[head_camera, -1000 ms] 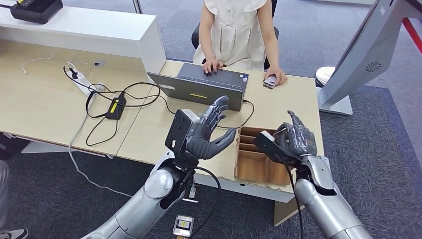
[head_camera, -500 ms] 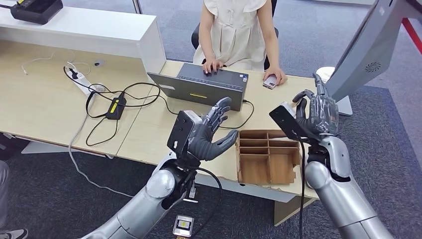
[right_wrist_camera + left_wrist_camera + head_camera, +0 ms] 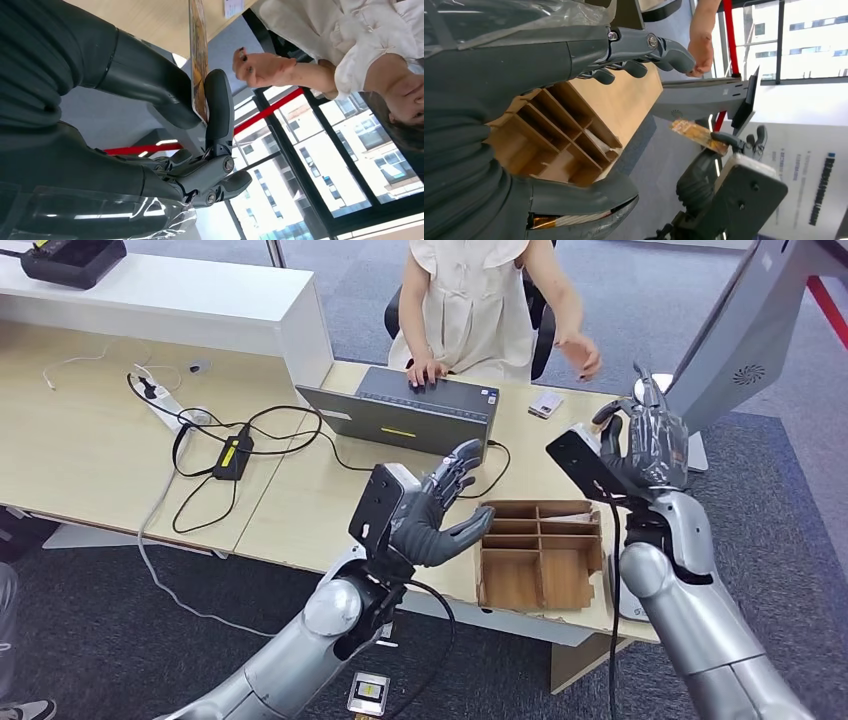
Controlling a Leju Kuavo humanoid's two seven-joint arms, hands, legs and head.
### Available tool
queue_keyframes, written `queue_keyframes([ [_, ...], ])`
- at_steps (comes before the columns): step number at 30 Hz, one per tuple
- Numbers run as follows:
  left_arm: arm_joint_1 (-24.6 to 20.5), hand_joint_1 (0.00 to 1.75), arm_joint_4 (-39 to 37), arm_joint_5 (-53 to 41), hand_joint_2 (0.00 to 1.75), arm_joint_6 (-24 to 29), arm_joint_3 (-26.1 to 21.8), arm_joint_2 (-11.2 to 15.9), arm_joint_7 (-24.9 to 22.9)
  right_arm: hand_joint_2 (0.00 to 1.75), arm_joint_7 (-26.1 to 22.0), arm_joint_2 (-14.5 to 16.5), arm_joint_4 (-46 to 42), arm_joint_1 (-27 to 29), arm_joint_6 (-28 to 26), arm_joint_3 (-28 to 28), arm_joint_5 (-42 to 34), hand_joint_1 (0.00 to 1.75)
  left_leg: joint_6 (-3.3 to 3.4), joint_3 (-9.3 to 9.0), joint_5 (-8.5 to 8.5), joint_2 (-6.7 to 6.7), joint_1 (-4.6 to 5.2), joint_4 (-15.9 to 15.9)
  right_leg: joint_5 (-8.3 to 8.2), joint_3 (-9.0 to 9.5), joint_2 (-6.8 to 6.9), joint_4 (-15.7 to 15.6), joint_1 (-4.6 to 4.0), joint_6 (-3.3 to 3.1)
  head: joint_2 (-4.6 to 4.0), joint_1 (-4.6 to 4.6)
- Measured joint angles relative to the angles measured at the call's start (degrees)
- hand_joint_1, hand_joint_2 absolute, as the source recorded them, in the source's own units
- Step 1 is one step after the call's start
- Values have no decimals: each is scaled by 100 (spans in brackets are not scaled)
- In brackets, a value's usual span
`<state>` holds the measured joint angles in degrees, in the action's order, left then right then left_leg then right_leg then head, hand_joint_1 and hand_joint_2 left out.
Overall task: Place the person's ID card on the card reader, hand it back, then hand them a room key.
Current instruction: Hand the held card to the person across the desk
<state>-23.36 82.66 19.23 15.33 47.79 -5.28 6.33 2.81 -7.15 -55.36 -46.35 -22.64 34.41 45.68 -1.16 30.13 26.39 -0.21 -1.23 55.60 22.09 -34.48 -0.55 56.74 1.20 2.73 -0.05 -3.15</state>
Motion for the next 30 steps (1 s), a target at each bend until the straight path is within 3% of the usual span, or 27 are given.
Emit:
queue_keyframes([
  [13, -194, 0, -173, 72, 175, -108, 170, -146, 17, 175, -268, 890, 1531, -1307, 37, 141, -54, 175, 0, 0, -3, -2, -1, 0, 0, -3, 1, 2, -2, -1, 1, -1],
  [21, -254, 0, -256, 106, 175, -25, 269, -168, -28, 175, -118, 1299, 2315, -1498, 12, 192, -127, 175, 0, 0, -3, -2, -1, 0, 0, -2, 1, 1, -2, -1, 0, 0],
  [30, -263, 0, -276, 180, 175, 60, 354, -172, -49, 175, 53, 1521, 2793, -1505, 18, 274, -4, 171, 0, 0, -3, -3, -1, 0, 0, -3, 1, 1, -2, -1, 1, 1],
])
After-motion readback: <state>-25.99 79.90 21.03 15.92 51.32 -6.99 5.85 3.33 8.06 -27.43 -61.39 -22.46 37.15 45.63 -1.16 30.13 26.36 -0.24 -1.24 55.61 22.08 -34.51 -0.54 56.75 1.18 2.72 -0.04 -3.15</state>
